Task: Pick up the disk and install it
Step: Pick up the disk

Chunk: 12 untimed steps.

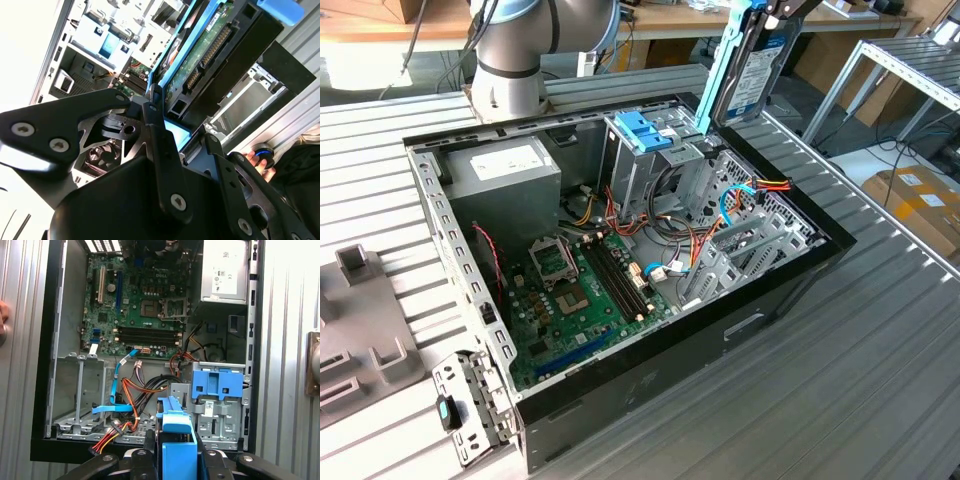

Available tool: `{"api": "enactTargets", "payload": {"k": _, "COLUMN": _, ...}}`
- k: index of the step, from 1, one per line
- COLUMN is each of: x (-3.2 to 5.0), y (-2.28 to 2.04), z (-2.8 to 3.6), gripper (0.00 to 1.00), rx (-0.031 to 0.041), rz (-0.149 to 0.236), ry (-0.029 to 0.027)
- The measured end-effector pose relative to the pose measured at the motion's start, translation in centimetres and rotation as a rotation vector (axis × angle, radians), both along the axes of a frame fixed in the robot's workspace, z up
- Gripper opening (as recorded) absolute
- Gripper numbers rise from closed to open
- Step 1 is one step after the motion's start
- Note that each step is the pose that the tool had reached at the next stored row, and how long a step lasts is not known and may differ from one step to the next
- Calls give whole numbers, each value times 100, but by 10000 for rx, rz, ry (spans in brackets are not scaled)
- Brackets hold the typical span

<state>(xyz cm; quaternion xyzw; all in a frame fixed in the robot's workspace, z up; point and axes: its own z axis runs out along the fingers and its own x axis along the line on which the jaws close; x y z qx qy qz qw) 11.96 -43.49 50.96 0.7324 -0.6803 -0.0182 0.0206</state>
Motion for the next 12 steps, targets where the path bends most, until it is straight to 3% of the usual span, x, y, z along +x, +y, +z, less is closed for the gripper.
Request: {"api": "enactTargets", "payload": {"k": 12, "x": 2, "y": -33, "z": 0, "gripper": 37, "rx": 1, "rz": 0, "ry": 0}}
